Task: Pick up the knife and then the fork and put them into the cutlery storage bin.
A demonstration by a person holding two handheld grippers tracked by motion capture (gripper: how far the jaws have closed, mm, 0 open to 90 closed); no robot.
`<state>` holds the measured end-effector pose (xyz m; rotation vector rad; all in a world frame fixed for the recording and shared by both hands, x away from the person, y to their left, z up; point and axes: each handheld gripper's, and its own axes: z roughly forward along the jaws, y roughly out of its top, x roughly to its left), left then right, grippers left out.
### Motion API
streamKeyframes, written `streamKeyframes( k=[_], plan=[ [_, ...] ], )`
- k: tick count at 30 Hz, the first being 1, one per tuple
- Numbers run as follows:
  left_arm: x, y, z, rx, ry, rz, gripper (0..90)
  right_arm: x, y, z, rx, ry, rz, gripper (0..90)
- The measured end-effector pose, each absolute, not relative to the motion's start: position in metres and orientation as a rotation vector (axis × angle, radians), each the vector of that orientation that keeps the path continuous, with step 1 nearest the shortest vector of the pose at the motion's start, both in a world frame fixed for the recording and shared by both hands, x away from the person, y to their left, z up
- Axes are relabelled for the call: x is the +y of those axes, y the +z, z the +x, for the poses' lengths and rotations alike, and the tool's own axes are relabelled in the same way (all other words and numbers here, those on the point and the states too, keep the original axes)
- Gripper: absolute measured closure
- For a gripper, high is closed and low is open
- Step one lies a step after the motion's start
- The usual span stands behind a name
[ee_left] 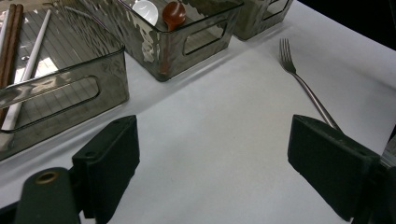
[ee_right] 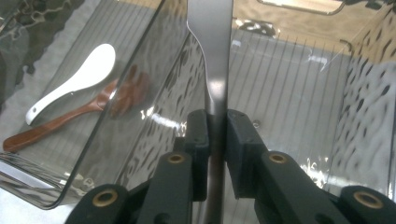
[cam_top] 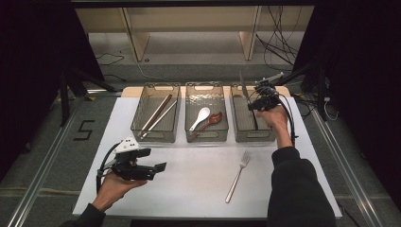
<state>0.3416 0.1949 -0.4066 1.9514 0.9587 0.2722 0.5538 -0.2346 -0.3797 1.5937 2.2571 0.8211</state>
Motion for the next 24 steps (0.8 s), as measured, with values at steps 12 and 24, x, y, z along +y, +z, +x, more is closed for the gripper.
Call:
streamKeyframes(
  k=[12,24],
  plan=[
    [0.195,-0.406,0.341,0.949,0.269,1.957,16.3,-0.233,-0.397,0.552,2.277,0.783,1.654,79.8],
    [0.194,-0.406,0.341,0.952,0.266,1.959,16.3,-0.236,-0.395,0.548,2.299,0.731,1.645,58.1]
  ],
)
